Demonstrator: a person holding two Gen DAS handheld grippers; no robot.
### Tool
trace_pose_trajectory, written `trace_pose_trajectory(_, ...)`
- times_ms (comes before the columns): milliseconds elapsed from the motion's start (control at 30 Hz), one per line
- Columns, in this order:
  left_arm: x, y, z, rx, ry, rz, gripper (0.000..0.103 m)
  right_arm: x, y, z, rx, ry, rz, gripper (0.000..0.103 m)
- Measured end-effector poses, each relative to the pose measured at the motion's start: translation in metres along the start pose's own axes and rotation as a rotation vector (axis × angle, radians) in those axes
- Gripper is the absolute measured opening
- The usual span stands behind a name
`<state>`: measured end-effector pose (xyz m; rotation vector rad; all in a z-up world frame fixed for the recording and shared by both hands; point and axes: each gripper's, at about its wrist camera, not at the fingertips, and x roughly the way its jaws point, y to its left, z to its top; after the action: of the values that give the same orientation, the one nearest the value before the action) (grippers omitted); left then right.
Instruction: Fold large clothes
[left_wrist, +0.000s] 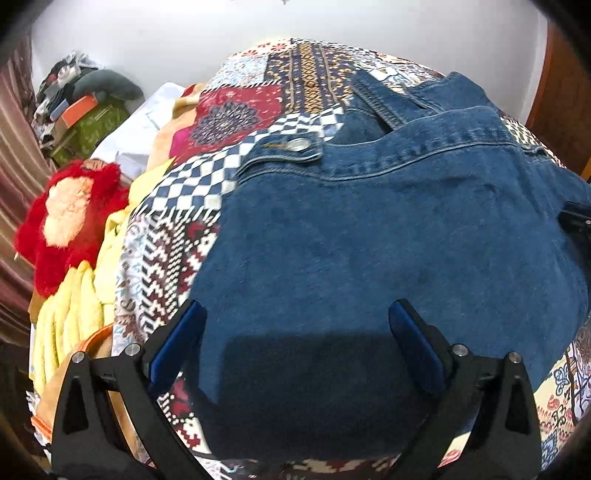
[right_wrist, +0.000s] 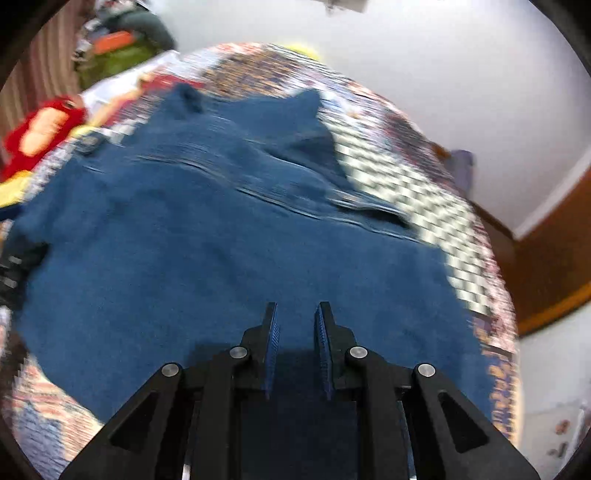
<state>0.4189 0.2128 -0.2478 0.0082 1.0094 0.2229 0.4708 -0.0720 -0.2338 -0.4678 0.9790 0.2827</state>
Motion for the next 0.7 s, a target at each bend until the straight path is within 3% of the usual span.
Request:
trace_pose_trajectory(67,-0.002,0.008,-0.003,-0.020,0.006,0.002,0.102,0.001,-0.013,-0.007,0.008,0.009,-0.038,0.015)
trace_pose_trajectory(267,-0.010,0.024,-0.016,-0.073,0.013,-0.034,0.103,-0.012,-0.058,-0.025,0.064,0.008,-0.004,0.015)
trace_pose_trajectory(567,-0.021,0.025,-0.028,-0.095,0.024,-0.034,0.103,-0.024,-0.063,-0.051,-0.030,0.022,-0.121,0.015)
trace_pose_trajectory(700,-0.028,0.030,-0.035,-0.102,0.032,-0.044,0.103,-0.029,-0.073,-0.063,-0.006,0.038,-0.141,0.015)
